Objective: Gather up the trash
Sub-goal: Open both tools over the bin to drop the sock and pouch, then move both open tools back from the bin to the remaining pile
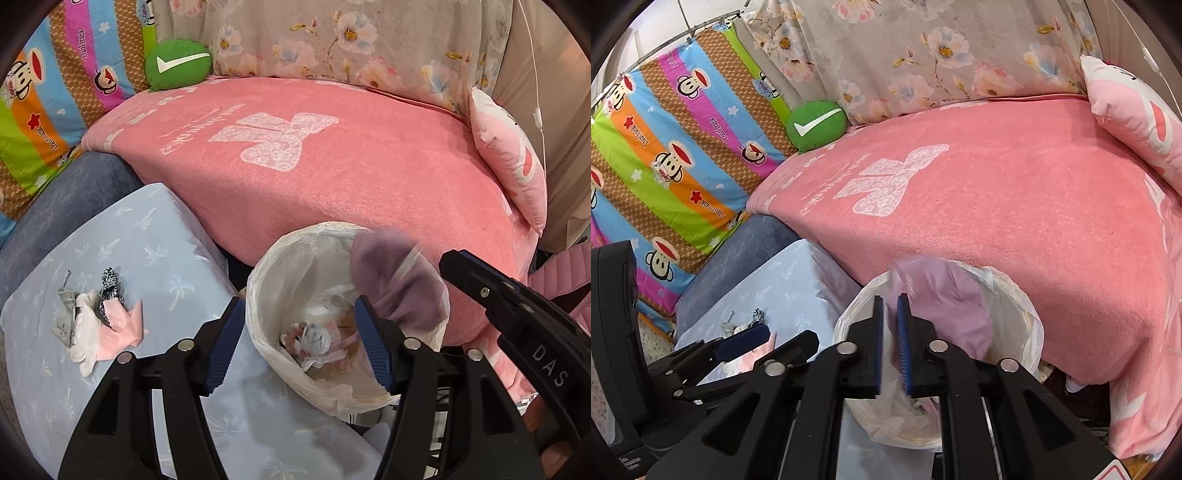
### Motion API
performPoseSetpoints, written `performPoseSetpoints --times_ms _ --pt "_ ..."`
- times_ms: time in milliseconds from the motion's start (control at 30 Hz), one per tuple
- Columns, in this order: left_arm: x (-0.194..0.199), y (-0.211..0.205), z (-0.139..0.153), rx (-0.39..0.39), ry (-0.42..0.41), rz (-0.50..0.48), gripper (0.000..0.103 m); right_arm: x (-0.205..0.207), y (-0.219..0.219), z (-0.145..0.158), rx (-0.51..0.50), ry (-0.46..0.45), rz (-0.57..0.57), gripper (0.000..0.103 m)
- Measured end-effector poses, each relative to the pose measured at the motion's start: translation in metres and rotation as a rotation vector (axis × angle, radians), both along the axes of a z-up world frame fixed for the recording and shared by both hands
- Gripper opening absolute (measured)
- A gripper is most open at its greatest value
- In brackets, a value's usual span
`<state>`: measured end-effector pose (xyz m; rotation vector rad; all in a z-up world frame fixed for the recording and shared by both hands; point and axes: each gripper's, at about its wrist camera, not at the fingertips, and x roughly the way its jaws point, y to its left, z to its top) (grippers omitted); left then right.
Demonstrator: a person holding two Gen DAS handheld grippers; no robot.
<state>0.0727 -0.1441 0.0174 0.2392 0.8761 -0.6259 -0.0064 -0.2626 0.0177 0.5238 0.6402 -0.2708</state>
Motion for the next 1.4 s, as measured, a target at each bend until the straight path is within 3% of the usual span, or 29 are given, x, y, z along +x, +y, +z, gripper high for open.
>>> performPoseSetpoints --times_ms 67,1400 --pt "0.002 0.002 -0.001 0.001 0.005 0.007 0.059 0.000 0.001 0.000 -0.005 -0.003 0.001 0.027" --pt "0.023 0.071 -0.014 -0.024 0.066 0.176 0.059 0.033 0.063 -0.002 -0.044 0.046 0.150 0.028"
